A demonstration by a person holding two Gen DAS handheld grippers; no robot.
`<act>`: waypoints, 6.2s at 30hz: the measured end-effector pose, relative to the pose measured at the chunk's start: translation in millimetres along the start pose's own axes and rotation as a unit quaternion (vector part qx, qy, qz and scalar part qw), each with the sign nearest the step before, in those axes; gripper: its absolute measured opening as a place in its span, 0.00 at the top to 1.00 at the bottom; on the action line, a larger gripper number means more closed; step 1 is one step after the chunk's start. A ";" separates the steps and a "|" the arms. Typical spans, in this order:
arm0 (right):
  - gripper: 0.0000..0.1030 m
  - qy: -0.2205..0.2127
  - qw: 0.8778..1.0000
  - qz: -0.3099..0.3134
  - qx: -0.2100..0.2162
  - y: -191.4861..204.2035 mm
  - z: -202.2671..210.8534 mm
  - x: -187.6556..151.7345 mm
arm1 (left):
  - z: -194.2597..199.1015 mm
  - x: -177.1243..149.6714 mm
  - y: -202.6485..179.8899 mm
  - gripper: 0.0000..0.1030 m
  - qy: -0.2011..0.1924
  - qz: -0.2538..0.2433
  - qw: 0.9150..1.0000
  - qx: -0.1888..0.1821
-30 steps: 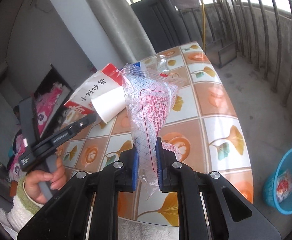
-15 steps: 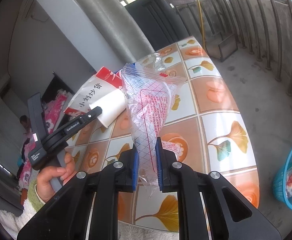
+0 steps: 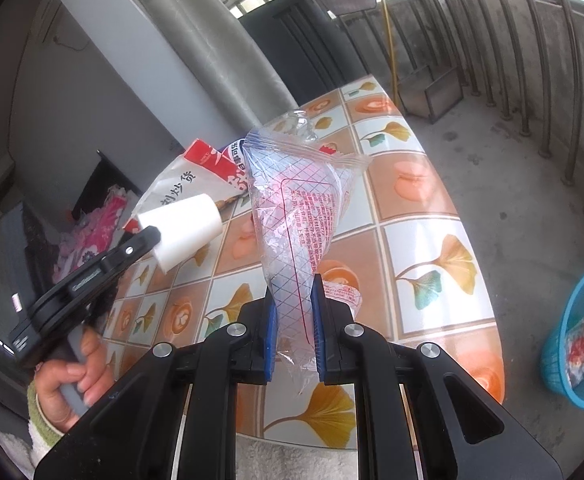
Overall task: Collect trash
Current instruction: 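Grasp the clear red-printed plastic bag with the right gripper while the left gripper grasps the paper cup, then carry the paper cup and plastic bag toward the blue wastebasket with both grippers, then open both grippers over the blue wastebasket to drop the cup and bag, then move both grippers back over the table toward the red wrapper, then grasp the red wrapper with the left gripper while the right gripper grasps the clear plastic cup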
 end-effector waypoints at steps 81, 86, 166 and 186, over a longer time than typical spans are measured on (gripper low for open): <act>0.73 -0.109 0.913 -0.356 -0.166 -325.1 153.9 -66.9 | -116.2 -164.5 -426.1 0.97 0.279 -0.254 0.881 -0.287; 0.38 -0.068 0.887 -0.411 -0.198 -389.8 136.2 -96.8 | -166.3 -209.0 -443.3 0.57 0.325 -0.292 0.866 -0.243; 0.35 0.100 0.984 -0.117 0.085 132.3 -113.5 81.3 | 45.5 -46.4 163.1 0.70 0.000 0.088 0.990 0.111; 0.70 0.240 0.901 0.346 -0.105 262.9 -225.0 52.5 | 59.0 -44.7 211.5 0.70 -0.031 0.114 0.983 0.137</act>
Point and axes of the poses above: each gripper's, at about its wrist camera, not at the fingertips, and z roughly against the way its jaws point, y to its left, x to its top, the point moved 9 cm from there along -z, roughly the way its jaws point
